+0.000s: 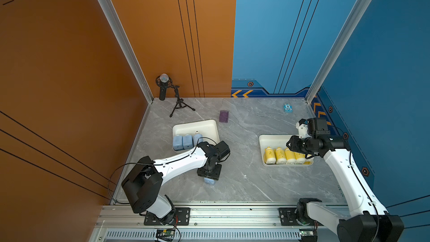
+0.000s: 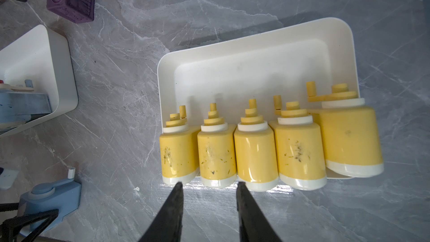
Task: Place the pencil sharpeners by color into the storage box
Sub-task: Pick up the pencil sharpener from the center of the board.
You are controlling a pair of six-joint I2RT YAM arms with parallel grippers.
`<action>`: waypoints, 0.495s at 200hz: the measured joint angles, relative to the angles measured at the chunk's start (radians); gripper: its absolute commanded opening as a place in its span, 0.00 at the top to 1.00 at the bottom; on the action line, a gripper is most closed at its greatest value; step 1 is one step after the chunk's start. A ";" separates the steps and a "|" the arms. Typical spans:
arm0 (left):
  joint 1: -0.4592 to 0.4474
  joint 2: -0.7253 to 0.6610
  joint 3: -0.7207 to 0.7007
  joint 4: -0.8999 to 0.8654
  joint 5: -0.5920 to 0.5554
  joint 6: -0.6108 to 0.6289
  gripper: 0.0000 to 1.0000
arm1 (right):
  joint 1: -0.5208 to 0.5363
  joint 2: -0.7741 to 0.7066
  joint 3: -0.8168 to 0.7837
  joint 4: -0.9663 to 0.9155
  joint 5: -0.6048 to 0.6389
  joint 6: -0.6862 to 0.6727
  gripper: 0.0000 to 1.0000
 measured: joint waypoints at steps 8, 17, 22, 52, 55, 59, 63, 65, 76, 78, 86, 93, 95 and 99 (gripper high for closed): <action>0.000 0.001 0.005 0.000 0.000 -0.004 0.59 | 0.000 0.000 0.000 0.000 0.000 0.000 0.61; 0.000 0.002 0.014 0.000 0.000 -0.008 0.59 | 0.000 0.000 0.000 0.000 0.000 0.000 0.61; 0.003 0.002 0.023 0.000 0.001 -0.011 0.59 | 0.000 0.000 0.000 0.000 0.000 0.000 0.61; 0.038 0.002 0.100 -0.007 0.009 -0.014 0.59 | 0.000 0.000 0.000 0.000 0.000 0.000 0.61; 0.045 0.002 0.113 -0.010 0.010 -0.014 0.59 | 0.000 0.000 0.000 0.000 0.000 0.000 0.61; 0.055 0.002 0.129 -0.014 0.010 -0.013 0.59 | 0.000 0.000 0.000 0.000 0.000 0.000 0.61; 0.065 0.003 0.151 -0.021 0.010 -0.013 0.59 | 0.000 0.000 0.000 0.000 0.000 0.000 0.61; 0.072 0.004 0.164 -0.026 0.009 -0.010 0.59 | 0.000 0.000 0.000 0.000 0.000 0.000 0.61; 0.103 0.014 0.233 -0.048 0.007 -0.004 0.59 | 0.000 0.000 0.000 0.000 0.000 0.000 0.61; 0.110 0.018 0.247 -0.051 0.006 -0.001 0.59 | 0.000 0.000 0.000 0.000 0.000 0.000 0.61; 0.135 0.030 0.301 -0.062 0.005 0.007 0.59 | 0.000 0.000 0.000 0.000 0.000 0.000 0.61; 0.159 0.043 0.349 -0.070 0.004 0.014 0.59 | 0.000 0.000 0.000 0.000 0.000 0.000 0.61; 0.165 0.048 0.362 -0.072 0.003 0.017 0.59 | 0.000 0.000 0.000 0.000 0.000 0.000 0.61; 0.177 0.055 0.384 -0.074 0.002 0.021 0.59 | 0.000 0.000 0.000 0.000 0.000 0.000 0.61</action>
